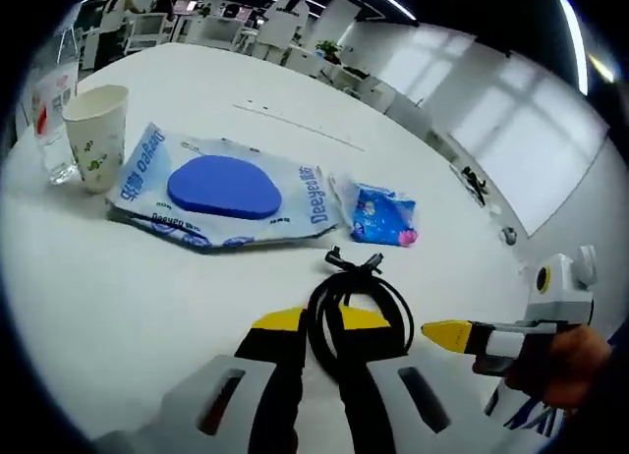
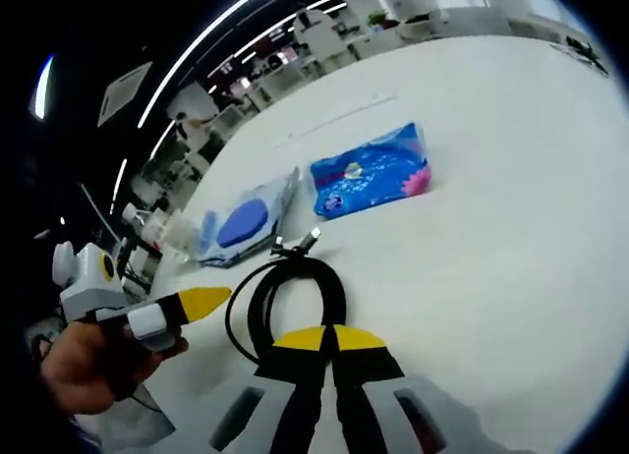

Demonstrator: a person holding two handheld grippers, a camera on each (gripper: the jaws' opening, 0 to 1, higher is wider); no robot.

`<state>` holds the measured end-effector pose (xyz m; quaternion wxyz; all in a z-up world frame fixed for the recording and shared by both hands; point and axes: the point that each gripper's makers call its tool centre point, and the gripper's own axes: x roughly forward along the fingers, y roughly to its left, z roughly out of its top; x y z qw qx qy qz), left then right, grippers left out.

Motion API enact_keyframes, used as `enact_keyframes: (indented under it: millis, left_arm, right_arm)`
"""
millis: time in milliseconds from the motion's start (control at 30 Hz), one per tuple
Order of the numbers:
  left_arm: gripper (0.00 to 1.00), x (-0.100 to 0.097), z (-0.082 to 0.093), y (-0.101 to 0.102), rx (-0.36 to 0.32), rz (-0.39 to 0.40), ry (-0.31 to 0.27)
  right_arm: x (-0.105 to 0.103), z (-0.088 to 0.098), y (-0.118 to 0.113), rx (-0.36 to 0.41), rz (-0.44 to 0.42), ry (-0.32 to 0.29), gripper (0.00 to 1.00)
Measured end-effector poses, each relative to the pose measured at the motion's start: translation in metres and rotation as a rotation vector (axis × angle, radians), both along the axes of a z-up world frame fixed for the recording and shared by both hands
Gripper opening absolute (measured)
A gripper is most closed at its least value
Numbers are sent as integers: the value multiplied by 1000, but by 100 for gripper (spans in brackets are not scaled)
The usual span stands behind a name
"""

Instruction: Arrange the tabletop items into an orderly group along one side of the table until the central work area is clear of visible clutter.

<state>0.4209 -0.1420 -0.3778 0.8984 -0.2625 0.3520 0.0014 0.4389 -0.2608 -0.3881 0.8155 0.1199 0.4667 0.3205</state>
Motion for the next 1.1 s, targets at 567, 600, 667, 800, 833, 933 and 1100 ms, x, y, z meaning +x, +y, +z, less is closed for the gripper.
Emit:
enact_keyframes:
  millis: [567,600,667,800,833,933,1100]
  left_arm:
    - [14,-20,-1,32,138,-75,0]
    - [15,-22,0,37,148,-81,0]
    - [17,-24,3,40,159,-88,-4]
    - [21,-29,9,54,192,-96,-16]
    - [21,-31,12,61,202,-94,-23]
    - [26,-36,19,73,216,-96,-41]
    - [35,-47,35,90,233,-105,-73]
  right_arm:
    - [55,-2,-23,-50,-76,-48,6]
    - [64,-2,-24,-56,-78,-57,7]
    - [71,-3,-26,-70,-83,-66,8]
    - [98,-6,-25,-84,-100,-76,12]
    - [105,-8,-26,-88,-104,-79,13]
    - [110,-8,-29,-102,-113,-89,16]
    - [132,-9,-31,-108,-126,-104,18]
